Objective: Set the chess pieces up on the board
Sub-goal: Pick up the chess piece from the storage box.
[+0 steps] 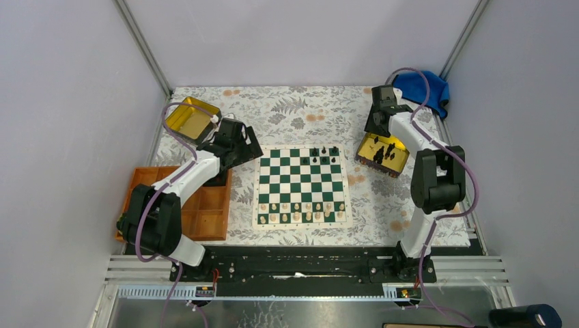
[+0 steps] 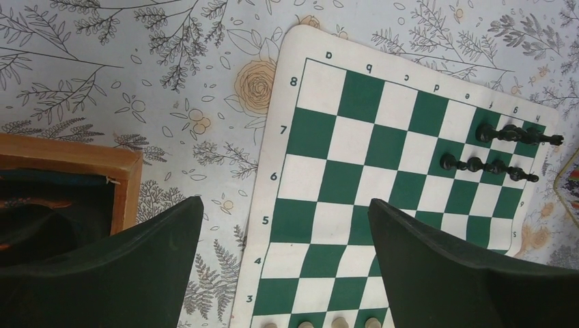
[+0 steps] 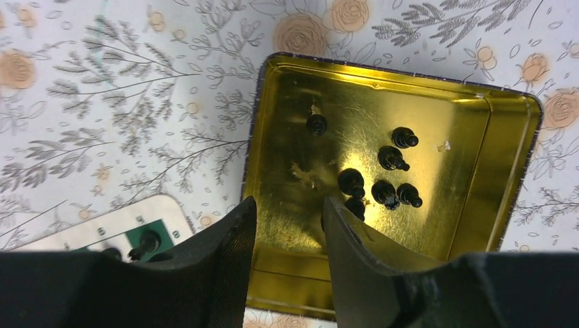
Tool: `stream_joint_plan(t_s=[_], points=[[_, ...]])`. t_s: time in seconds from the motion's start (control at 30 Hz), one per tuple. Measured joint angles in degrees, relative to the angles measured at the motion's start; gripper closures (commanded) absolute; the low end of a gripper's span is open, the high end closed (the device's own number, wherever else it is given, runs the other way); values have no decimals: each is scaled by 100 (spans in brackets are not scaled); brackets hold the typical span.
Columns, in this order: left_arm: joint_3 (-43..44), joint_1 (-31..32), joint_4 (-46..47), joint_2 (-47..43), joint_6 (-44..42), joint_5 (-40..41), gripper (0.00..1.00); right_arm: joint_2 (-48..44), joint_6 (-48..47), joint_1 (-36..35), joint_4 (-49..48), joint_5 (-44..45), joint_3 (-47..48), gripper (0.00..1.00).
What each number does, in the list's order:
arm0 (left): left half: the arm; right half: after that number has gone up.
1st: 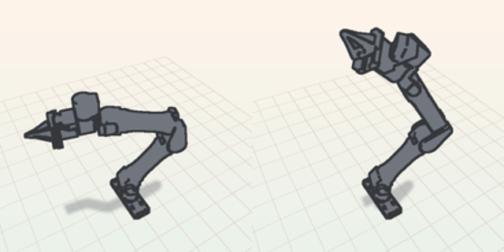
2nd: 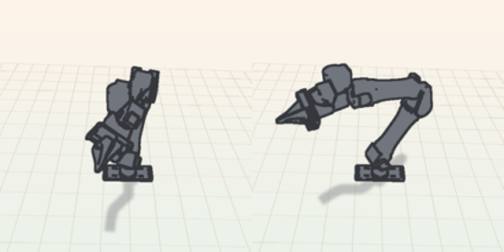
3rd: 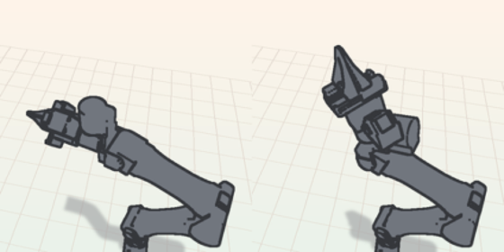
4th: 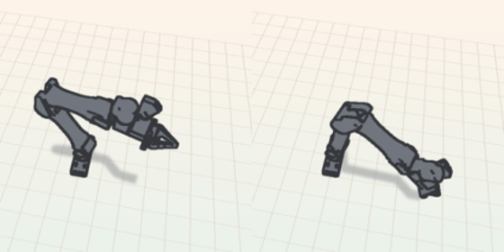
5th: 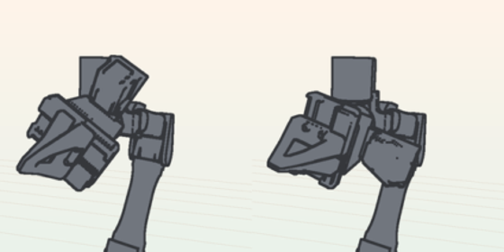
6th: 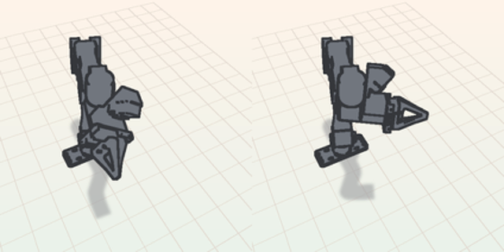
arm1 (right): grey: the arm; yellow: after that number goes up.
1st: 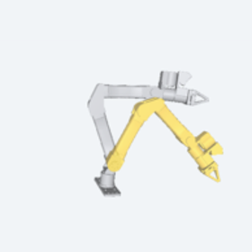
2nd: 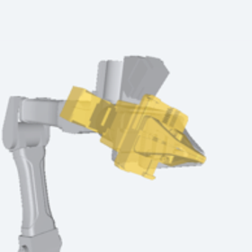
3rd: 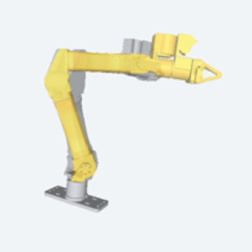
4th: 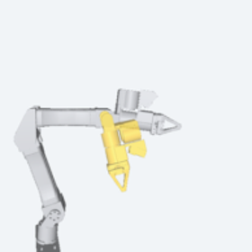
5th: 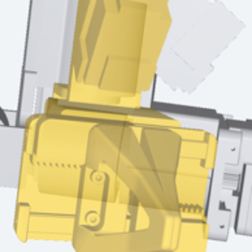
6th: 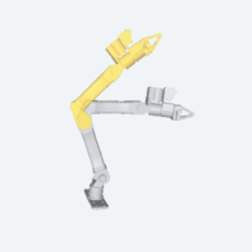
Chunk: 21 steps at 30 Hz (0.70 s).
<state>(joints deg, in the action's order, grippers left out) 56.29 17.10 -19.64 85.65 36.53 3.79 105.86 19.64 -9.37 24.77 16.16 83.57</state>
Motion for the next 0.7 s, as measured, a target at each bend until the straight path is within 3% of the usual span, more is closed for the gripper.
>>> stream_joint_plan(t_s=[0.3,0.7], points=[[26,0,-107,68,-35,81,1,767,127,286,0,-208,107,55],[127,0,-149,223,-70,138,1,1099,186,551,-96,-369,363,58]])
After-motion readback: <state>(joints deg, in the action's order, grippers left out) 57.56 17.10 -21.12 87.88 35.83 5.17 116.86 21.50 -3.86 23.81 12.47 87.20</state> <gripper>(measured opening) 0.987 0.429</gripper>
